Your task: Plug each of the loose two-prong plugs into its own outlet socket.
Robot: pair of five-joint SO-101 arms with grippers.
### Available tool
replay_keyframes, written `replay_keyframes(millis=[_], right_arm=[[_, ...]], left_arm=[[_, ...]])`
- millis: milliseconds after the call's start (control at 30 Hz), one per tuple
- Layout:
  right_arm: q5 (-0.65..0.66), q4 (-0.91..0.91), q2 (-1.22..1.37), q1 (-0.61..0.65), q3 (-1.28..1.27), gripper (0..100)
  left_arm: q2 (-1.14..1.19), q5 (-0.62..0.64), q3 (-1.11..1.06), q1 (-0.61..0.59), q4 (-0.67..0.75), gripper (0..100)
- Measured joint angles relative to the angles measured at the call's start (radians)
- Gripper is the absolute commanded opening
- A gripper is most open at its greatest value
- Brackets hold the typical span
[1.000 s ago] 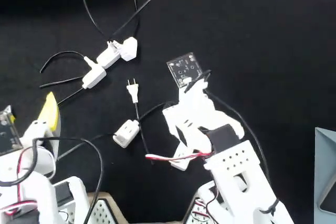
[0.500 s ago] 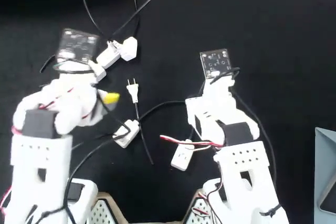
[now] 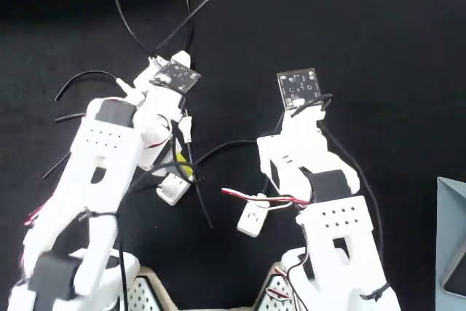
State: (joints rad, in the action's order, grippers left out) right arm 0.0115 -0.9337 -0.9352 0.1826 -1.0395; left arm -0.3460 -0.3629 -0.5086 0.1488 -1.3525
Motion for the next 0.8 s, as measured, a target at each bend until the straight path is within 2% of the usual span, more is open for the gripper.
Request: replay_keyframes(millis=[233,367,500,800], right_arm=[[0.0,0.0,0.0,0.0,0.0,1.4],[0.0,0.0,0.0,0.0,0.0,1.4],[0.0,0.0,0.0,0.0,0.0,1.4],[0.0,0.0,0.0,0.0,0.0,1.4]], left_arm=[[0.147,-0.008,-0.066,0.005,0.183,34],[0.206,-0.008,-0.132,0.026,0.279,29],[0.233,-0.008,-0.164,0.057,0.305,25],[0.239,-0.008,-0.181,0.066,0.308,10]])
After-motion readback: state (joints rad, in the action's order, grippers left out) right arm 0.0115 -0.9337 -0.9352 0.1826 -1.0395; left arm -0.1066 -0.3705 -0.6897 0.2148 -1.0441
